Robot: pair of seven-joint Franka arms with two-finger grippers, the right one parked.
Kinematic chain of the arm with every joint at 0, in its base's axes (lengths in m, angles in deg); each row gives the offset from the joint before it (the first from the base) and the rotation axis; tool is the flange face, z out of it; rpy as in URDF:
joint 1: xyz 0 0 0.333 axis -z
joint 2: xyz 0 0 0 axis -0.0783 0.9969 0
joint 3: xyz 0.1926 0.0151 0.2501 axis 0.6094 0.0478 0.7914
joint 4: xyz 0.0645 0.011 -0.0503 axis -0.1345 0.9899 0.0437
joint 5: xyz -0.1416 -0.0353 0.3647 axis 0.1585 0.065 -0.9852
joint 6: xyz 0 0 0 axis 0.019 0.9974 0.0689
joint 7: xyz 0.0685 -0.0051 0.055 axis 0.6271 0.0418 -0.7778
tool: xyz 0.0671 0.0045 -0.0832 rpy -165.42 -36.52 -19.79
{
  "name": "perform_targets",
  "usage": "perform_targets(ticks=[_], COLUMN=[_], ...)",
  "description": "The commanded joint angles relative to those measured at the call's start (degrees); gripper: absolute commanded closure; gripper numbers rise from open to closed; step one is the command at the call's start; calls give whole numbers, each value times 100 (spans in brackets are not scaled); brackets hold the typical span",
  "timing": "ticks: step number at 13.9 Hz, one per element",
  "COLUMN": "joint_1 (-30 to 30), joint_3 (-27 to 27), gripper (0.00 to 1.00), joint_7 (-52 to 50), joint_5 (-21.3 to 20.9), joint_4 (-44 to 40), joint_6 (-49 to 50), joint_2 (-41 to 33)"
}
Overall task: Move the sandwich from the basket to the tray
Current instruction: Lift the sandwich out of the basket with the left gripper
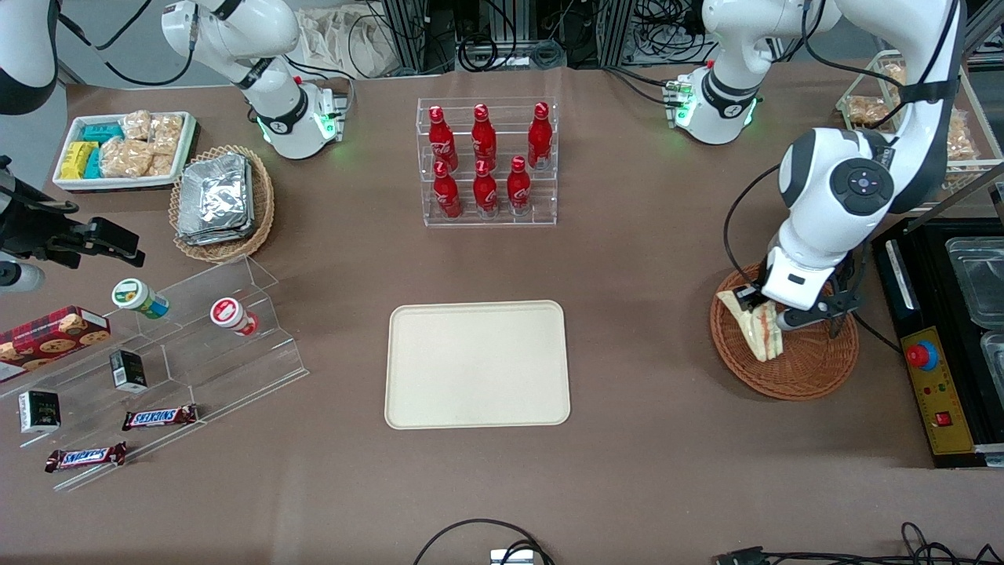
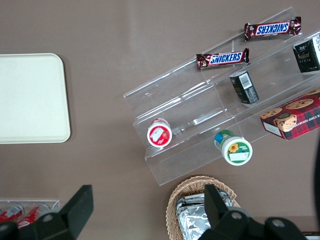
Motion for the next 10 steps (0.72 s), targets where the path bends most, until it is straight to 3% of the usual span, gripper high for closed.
perform_targets(ticks=[1, 5, 10], joint_1=[5, 5, 14], joint_3=[-211, -791, -1372], gripper=[74, 78, 79], joint_7=[130, 148, 236], joint_5=[-71, -88, -106], joint_4=[-336, -792, -1978], joint_6=[159, 273, 1099], joint_2=[167, 334, 957])
